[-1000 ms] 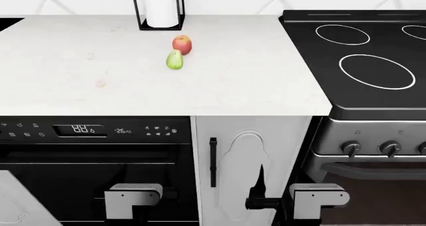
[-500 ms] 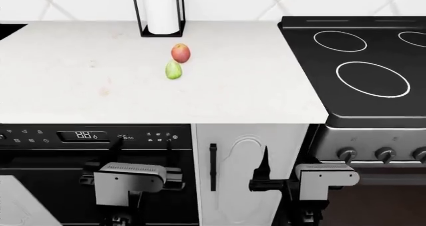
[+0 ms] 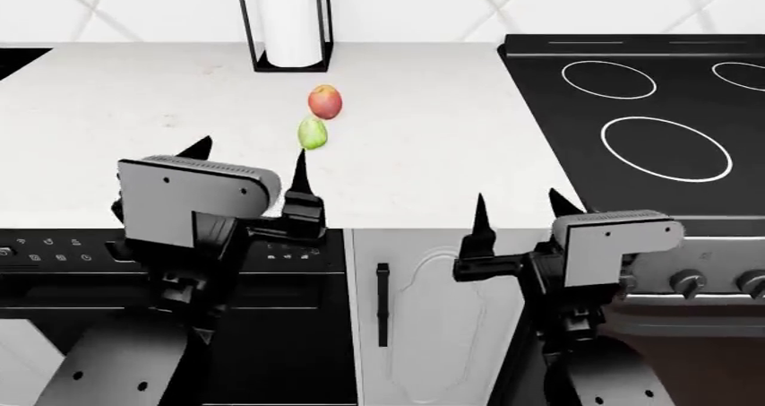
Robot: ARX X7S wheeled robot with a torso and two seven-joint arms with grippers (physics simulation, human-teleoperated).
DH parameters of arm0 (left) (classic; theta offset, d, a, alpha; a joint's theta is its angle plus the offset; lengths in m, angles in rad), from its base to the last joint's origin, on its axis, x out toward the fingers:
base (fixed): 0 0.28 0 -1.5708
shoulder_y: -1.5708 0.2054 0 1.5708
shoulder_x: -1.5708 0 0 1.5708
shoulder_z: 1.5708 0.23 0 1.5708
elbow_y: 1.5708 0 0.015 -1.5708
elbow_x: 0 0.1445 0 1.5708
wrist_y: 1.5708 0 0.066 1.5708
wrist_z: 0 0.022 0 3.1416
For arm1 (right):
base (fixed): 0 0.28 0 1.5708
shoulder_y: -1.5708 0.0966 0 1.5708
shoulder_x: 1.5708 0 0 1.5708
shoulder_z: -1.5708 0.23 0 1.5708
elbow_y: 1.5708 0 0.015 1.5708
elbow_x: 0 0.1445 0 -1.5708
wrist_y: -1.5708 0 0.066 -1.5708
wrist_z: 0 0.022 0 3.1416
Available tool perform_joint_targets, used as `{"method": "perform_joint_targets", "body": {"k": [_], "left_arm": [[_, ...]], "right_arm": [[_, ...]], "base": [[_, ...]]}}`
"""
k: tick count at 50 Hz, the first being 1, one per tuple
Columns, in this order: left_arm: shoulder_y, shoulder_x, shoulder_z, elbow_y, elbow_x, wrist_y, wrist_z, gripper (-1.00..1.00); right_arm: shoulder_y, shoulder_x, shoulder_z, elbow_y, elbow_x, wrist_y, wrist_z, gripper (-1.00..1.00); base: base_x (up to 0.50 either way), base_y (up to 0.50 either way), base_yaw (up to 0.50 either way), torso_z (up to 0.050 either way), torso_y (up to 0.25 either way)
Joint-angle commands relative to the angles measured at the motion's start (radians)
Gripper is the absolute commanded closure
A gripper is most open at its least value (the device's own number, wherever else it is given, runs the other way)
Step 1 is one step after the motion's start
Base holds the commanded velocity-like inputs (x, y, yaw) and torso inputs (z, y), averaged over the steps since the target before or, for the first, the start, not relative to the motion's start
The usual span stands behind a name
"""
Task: Pick the brussel sprout, peach from the counter and place them in the cabinet. Then close the cabinet.
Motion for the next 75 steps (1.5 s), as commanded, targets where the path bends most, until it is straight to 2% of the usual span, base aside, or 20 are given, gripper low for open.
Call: {"method": "perform_joint_targets", "body": {"k": [1, 7, 9, 13, 16, 34, 55, 65, 75], "left_arm": [[-0.273, -0.026, -0.099, 0.065, -0.114, -0.343, 0.108, -1.00], [-0.414, -0.049, -0.192, 0.066, -0.191, -0.490, 0.161, -1.00], [-0.441, -0.085, -0.225, 0.043, -0.311, -0.491, 0.101, -1.00], [-0.499, -0.175, -0.278, -0.014, -0.626, -0.490, -0.104, -1.00], [-0.534, -0.222, -0.289, -0.044, -0.756, -0.488, -0.187, -1.00], [-0.654, -0.362, -0.303, -0.111, -1.088, -0.480, -0.392, -1.00], [-0.658, -0.432, -0.241, -0.124, -1.147, -0.419, -0.438, -1.00], [-0.646, -0.452, -0.238, -0.112, -1.173, -0.400, -0.455, -1.00], [-0.643, -0.476, -0.251, -0.108, -1.218, -0.397, -0.478, -1.00]], "right_arm": [[0.134, 0.042, 0.032, -0.100, 0.105, 0.174, -0.051, -1.00], [0.219, 0.067, 0.076, -0.133, 0.190, 0.267, -0.088, -1.00], [0.251, 0.076, 0.085, -0.140, 0.212, 0.299, -0.096, -1.00], [0.318, 0.096, 0.094, -0.154, 0.241, 0.361, -0.102, -1.00], [0.370, 0.111, 0.095, -0.166, 0.258, 0.405, -0.105, -1.00], [0.534, 0.152, 0.119, -0.201, 0.333, 0.495, -0.131, -1.00], [0.584, 0.169, 0.120, -0.185, 0.357, 0.514, -0.137, -1.00], [0.586, 0.167, 0.114, -0.180, 0.358, 0.515, -0.127, -1.00], [0.591, 0.169, 0.105, -0.177, 0.362, 0.526, -0.118, -1.00]], "base": [[0.00, 0.00, 0.00, 0.050, 0.000], [0.00, 0.00, 0.00, 0.050, 0.000], [0.00, 0.00, 0.00, 0.050, 0.000], [0.00, 0.00, 0.00, 0.050, 0.000], [0.06, 0.00, 0.00, 0.050, 0.000], [0.44, 0.00, 0.00, 0.050, 0.000], [0.50, -0.01, 0.00, 0.048, 0.000], [0.49, -0.22, 0.00, 0.000, 0.000], [0.12, -0.03, 0.00, 0.000, 0.000]]}}
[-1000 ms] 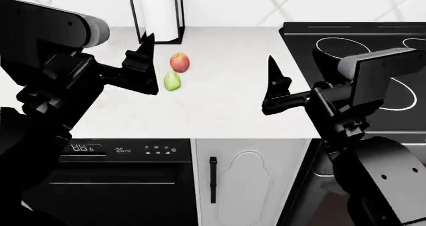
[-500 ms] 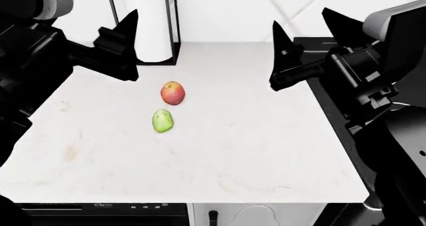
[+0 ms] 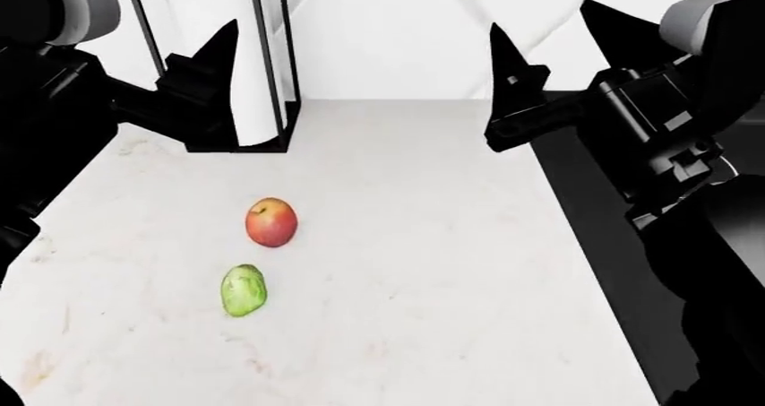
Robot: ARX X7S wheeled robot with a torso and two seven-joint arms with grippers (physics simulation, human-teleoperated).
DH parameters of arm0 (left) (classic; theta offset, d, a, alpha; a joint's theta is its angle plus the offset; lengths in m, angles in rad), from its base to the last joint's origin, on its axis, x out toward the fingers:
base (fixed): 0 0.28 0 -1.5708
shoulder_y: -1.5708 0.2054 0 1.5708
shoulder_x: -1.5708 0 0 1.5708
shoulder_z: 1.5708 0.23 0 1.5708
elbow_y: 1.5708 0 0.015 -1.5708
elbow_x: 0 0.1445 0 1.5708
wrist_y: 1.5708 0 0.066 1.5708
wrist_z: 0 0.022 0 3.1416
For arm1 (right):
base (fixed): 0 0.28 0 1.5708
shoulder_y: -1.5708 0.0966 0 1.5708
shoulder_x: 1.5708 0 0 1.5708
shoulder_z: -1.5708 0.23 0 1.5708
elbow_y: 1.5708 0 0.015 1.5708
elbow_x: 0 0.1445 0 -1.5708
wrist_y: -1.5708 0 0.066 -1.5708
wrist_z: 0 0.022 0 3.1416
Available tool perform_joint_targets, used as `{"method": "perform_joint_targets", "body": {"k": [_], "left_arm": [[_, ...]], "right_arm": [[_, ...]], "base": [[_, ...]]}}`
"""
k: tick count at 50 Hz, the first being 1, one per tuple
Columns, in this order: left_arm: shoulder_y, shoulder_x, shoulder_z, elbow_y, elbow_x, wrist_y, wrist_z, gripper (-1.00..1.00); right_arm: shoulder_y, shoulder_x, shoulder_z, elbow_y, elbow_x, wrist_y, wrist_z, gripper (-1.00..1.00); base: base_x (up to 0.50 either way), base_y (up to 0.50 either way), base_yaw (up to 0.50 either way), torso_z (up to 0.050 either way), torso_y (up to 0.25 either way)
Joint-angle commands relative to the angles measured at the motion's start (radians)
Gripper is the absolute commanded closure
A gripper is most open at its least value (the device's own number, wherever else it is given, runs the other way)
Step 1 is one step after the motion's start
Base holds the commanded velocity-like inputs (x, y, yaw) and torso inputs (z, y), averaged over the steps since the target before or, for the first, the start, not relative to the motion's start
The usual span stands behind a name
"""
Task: Pick the brussel sprout, peach from the counter and place them in the cabinet. Then close the cabinet.
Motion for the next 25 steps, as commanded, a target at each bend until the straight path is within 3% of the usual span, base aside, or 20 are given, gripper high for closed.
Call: {"method": "perform_joint_targets", "body": {"k": [1, 25], "left_arm": [[0.004, -0.028, -0.007, 0.008, -0.053, 0.007, -0.031, -1.00], [0.015, -0.073, 0.004, 0.016, -0.134, 0.032, -0.066, -1.00]], "right_arm": [[0.008, 0.003, -0.003, 0.000, 0.009, 0.012, 0.007, -1.00], [0.023, 0.007, -0.006, -0.003, 0.032, 0.031, 0.017, -1.00]], "base": [[0.28, -0.14, 0.00, 0.000, 0.000], [0.08, -0.09, 0.00, 0.000, 0.000]]}}
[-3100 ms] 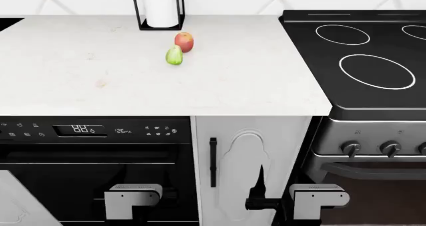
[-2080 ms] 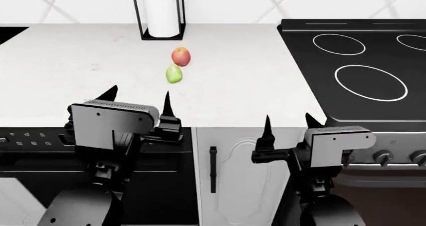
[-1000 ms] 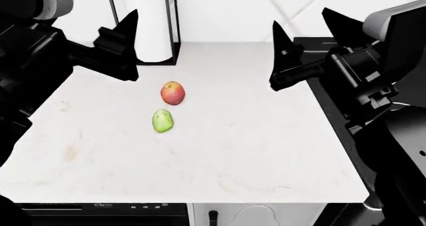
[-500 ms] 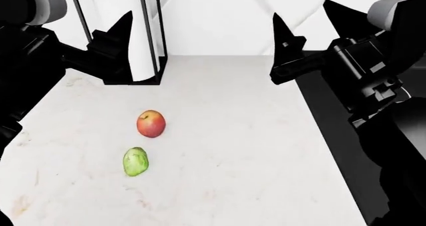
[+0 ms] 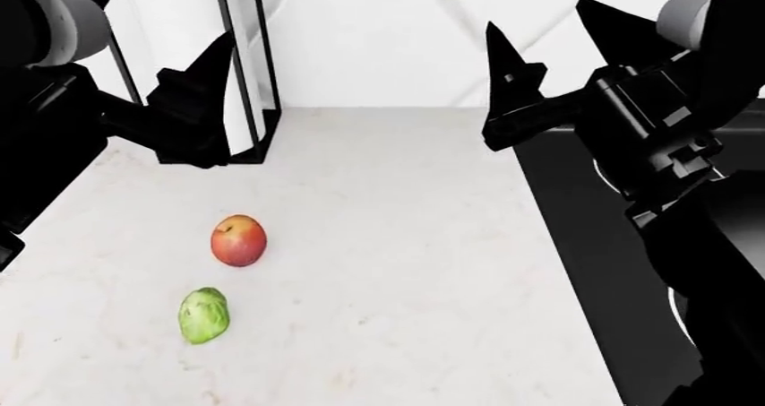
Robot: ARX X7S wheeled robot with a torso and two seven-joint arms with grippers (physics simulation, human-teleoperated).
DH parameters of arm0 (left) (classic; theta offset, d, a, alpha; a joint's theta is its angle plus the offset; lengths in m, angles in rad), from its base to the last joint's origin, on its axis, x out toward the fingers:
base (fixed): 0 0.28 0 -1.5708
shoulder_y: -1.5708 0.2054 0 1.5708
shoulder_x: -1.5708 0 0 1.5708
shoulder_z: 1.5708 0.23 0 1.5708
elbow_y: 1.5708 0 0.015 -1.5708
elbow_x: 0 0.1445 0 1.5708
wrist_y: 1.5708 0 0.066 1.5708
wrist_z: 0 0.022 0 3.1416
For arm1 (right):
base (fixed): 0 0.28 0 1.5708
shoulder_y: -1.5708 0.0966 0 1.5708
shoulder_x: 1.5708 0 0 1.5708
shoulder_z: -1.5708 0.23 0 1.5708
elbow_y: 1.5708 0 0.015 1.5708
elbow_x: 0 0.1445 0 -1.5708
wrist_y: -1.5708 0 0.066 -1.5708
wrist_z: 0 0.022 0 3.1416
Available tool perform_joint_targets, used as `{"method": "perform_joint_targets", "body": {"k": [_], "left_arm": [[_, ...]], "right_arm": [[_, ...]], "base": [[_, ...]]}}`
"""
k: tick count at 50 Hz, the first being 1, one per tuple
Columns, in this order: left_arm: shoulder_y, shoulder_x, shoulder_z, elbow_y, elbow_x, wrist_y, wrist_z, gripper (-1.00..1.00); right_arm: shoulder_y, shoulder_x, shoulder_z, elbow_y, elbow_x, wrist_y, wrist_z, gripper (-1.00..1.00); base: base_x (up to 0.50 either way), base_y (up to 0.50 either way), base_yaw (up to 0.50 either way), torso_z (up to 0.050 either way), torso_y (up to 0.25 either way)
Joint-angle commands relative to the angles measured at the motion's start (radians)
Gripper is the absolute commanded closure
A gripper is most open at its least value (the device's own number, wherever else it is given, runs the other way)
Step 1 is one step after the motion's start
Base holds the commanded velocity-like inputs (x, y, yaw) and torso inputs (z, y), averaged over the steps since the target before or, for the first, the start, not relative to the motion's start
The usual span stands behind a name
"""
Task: Pick the brussel sprout, peach from the counter and place them in the cabinet. Then close the cabinet.
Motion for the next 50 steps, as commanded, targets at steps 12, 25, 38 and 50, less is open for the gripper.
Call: {"method": "perform_joint_targets", "body": {"k": [12, 25, 38, 50], "left_arm": [[0.001, -0.033, 0.027, 0.001, -0.040, 0.032, -0.017, -1.00], [0.024, -0.081, 0.010, 0.019, -0.134, 0.042, -0.030, -1.00], [0.095, -0.247, -0.046, 0.017, -0.387, 0.040, 0.002, -1.00], [0.181, -0.365, -0.076, -0.016, -0.513, 0.016, 0.082, -1.00]], "right_arm": [[0.002, 0.006, -0.007, 0.005, 0.006, -0.002, 0.011, -1.00], [0.004, 0.018, 0.000, -0.003, 0.020, 0.008, 0.012, -1.00], [0.005, 0.031, -0.002, 0.000, 0.024, 0.008, 0.015, -1.00], [0.006, 0.028, -0.002, 0.012, 0.020, 0.002, 0.028, -1.00]], "base": [[0.01, 0.00, 0.00, 0.000, 0.000], [0.06, -0.01, 0.00, 0.000, 0.000], [0.00, 0.00, 0.00, 0.000, 0.000], [0.00, 0.00, 0.00, 0.000, 0.000]]}}
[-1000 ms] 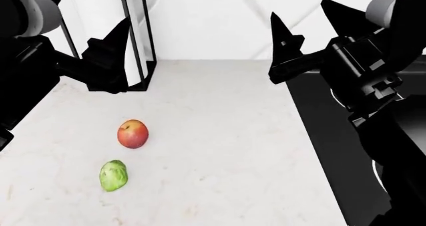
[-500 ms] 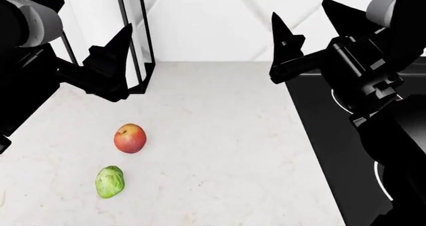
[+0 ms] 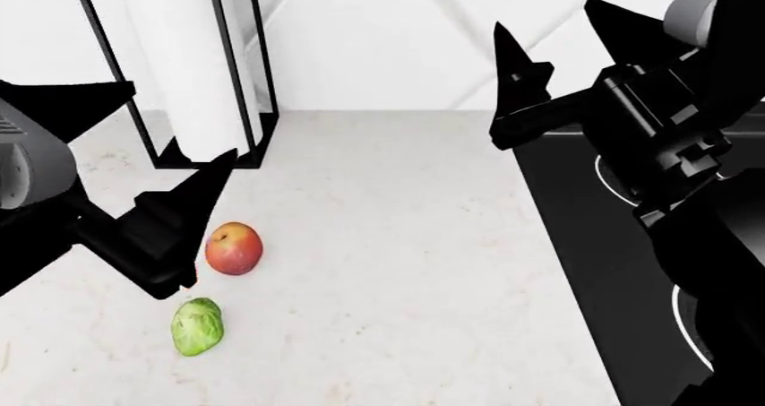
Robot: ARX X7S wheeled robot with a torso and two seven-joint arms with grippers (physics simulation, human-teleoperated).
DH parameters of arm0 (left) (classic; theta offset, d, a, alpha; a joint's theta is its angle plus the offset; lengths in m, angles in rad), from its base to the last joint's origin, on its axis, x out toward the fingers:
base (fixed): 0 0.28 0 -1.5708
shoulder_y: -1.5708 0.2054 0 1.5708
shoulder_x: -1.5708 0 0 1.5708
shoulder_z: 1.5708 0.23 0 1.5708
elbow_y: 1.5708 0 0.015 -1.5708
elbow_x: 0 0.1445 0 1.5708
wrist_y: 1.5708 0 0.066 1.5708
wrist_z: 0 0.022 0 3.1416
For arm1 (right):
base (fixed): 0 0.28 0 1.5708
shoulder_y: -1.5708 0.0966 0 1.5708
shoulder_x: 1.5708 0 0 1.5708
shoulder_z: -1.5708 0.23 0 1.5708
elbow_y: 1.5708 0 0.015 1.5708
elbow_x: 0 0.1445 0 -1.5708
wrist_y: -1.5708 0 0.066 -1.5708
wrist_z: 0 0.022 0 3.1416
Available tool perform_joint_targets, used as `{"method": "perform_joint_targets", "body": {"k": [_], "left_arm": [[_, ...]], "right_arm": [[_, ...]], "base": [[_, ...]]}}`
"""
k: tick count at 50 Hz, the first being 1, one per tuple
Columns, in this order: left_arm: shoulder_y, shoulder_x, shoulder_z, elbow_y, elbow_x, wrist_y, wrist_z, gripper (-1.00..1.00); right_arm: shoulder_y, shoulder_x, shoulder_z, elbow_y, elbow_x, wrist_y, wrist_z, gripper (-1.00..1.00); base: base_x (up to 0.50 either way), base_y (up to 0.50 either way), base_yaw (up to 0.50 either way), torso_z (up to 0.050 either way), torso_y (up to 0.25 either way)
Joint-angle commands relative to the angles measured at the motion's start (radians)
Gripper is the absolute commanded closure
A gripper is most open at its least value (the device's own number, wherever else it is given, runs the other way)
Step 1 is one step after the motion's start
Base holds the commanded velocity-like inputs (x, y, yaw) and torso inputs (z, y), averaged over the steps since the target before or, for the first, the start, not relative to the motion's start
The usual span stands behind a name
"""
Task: Pick the brussel sprout, peach from the counter and place them in the cabinet. Then close the cabinet.
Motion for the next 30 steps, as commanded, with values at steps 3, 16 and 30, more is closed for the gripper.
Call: {"method": "perform_joint_targets", "body": {"k": [3, 16, 30], "left_arm": [[0.086, -0.105, -0.020, -0.014, -0.109, -0.036, 0.074, -1.00], [0.127, -0.139, 0.051, 0.020, -0.055, -0.061, 0.061, -1.00], [0.243, -0.146, -0.002, 0.079, -0.023, -0.073, 0.141, -1.00]], "right_arm": [[0.000, 0.000, -0.002, 0.009, -0.002, -0.008, 0.012, -1.00], [-0.002, 0.001, -0.003, 0.013, -0.004, -0.017, 0.022, -1.00], [-0.001, 0.000, -0.013, 0.024, -0.007, -0.018, 0.035, -1.00]], "base": [[0.00, 0.00, 0.00, 0.000, 0.000], [0.00, 0.00, 0.00, 0.000, 0.000], [0.00, 0.00, 0.00, 0.000, 0.000]]}}
